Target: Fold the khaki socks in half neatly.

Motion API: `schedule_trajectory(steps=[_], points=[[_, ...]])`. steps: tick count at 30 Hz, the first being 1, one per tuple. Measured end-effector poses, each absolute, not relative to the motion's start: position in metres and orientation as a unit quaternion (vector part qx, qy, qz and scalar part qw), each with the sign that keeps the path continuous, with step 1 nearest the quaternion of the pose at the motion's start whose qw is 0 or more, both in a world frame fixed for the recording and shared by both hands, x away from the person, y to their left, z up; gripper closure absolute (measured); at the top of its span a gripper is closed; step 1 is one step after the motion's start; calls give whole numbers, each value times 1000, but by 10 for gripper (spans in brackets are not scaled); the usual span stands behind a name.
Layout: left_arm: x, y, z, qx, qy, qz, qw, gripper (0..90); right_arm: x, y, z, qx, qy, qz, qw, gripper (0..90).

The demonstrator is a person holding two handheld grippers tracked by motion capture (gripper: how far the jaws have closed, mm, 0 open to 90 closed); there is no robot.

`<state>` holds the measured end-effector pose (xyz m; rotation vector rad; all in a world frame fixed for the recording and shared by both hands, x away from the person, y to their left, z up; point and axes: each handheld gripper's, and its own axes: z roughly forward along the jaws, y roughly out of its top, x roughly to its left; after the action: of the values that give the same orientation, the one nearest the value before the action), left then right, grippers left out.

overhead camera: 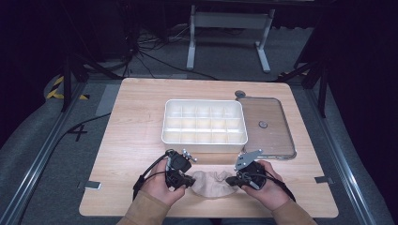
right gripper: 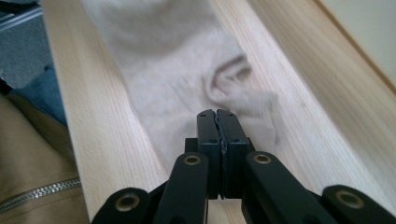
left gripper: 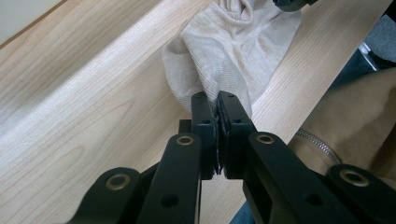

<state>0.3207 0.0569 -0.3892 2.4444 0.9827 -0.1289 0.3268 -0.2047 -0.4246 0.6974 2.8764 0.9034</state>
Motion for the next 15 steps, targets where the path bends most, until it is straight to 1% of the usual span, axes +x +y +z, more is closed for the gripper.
schedule_trajectory(steps=[4,15], points=[[323,53,-389,899,358,-52,246,865,328,-204,-436,235,936,261,20,900],[327,30,-387,904,335,-49,262,863,327,-206,-443,237,928,288,15,900]])
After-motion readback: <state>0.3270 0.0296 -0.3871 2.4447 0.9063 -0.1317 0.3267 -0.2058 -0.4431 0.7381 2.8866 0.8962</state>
